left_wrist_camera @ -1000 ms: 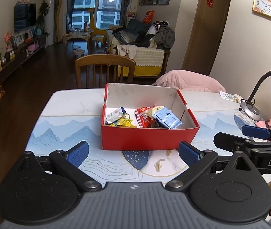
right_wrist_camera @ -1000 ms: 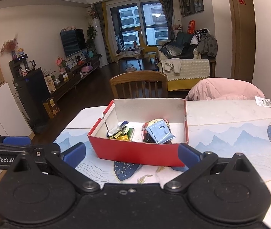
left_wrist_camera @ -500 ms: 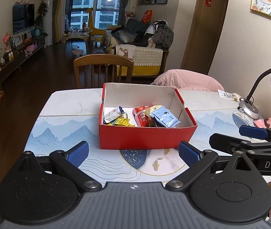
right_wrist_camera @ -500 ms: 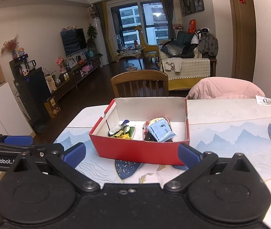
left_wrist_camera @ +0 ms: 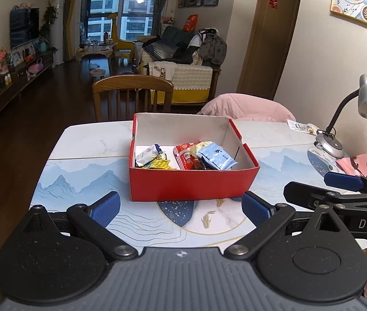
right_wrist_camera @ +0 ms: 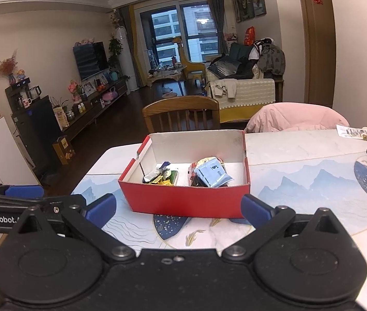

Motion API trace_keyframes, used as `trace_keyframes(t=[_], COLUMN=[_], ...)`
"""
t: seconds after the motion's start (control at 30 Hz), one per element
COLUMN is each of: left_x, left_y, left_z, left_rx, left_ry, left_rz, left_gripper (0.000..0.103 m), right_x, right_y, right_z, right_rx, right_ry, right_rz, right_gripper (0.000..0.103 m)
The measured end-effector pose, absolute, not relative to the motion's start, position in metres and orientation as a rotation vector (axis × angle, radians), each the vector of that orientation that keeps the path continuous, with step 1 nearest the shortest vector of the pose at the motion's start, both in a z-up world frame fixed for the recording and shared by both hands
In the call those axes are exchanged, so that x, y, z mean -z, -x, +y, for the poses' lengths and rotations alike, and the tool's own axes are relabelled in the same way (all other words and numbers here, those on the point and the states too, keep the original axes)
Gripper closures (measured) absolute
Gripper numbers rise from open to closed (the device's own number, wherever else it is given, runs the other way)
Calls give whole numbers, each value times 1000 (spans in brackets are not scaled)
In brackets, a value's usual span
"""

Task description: Organize snacks

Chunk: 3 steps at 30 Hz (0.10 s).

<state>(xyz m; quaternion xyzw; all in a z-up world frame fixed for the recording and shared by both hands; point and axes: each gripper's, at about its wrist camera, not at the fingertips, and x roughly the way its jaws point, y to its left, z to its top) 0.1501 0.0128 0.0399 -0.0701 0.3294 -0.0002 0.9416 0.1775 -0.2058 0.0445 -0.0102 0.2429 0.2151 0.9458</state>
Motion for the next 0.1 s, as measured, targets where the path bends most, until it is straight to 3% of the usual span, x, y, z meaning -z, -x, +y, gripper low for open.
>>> trace_keyframes(t=[0.1], left_x=[-41], left_y=[-146], left_z=[15], left_rx=[14], left_ry=[137], left_rz=[678], left_gripper=[2], right_x=[-44], right_y=[-171], right_z=[-204], right_rx=[-429], right_ry=[12], right_rz=[490], right_gripper=[0])
